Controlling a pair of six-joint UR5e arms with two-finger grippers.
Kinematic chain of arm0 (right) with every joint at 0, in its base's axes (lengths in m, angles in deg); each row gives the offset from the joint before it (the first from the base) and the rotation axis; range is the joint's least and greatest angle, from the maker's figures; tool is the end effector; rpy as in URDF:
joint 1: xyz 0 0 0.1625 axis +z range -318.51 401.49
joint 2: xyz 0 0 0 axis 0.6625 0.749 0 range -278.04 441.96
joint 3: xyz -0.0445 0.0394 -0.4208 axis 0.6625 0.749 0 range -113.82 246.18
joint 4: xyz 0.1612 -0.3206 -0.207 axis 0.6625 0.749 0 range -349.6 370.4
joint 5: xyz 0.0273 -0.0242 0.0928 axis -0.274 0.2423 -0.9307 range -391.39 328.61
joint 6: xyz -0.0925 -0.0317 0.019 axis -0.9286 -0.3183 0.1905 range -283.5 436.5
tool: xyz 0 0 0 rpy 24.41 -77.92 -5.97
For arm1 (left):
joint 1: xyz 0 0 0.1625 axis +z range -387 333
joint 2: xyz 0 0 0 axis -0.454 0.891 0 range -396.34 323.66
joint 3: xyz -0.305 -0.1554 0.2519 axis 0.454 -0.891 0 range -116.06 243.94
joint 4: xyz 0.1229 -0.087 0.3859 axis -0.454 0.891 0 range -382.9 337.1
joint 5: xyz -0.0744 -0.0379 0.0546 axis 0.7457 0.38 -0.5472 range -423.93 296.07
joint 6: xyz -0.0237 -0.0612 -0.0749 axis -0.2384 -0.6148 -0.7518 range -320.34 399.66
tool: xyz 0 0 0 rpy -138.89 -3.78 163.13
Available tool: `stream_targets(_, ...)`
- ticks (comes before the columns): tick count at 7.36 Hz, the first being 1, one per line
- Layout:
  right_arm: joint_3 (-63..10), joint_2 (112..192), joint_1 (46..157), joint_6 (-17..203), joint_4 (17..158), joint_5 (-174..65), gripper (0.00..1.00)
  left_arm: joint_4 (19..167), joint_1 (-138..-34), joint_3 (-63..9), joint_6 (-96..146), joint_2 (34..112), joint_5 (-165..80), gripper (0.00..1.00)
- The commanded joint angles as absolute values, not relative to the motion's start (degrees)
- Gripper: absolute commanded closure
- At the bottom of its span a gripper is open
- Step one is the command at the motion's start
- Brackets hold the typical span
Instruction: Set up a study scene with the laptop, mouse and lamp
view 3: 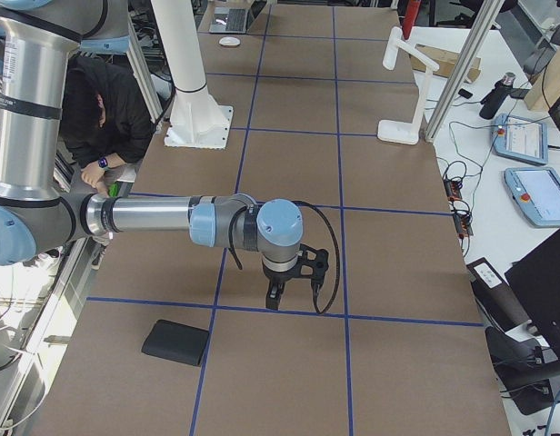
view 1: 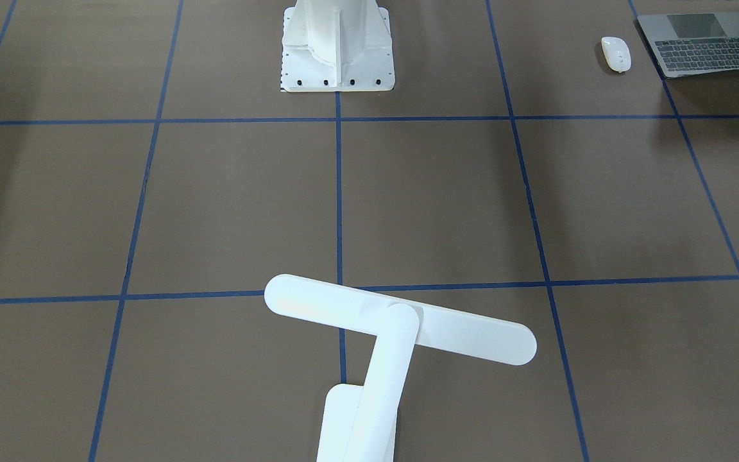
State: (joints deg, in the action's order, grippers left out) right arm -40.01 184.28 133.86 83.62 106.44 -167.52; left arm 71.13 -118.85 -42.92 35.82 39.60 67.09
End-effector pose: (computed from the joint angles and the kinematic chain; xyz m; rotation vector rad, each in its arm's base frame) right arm 0.0779 -0.3948 0.6239 -0.0691 -0.8039 0.1716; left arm -0.0807 -0.3941 0.6184 0.1016 0.7168 -0.0522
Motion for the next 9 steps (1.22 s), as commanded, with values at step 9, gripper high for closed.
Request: stream_targets(9,-41.13,183.48,133.78,84.24,106.02,-167.97,0.01,70.46,-118.76,-43.99,34.65,39.86,69.21,0.01)
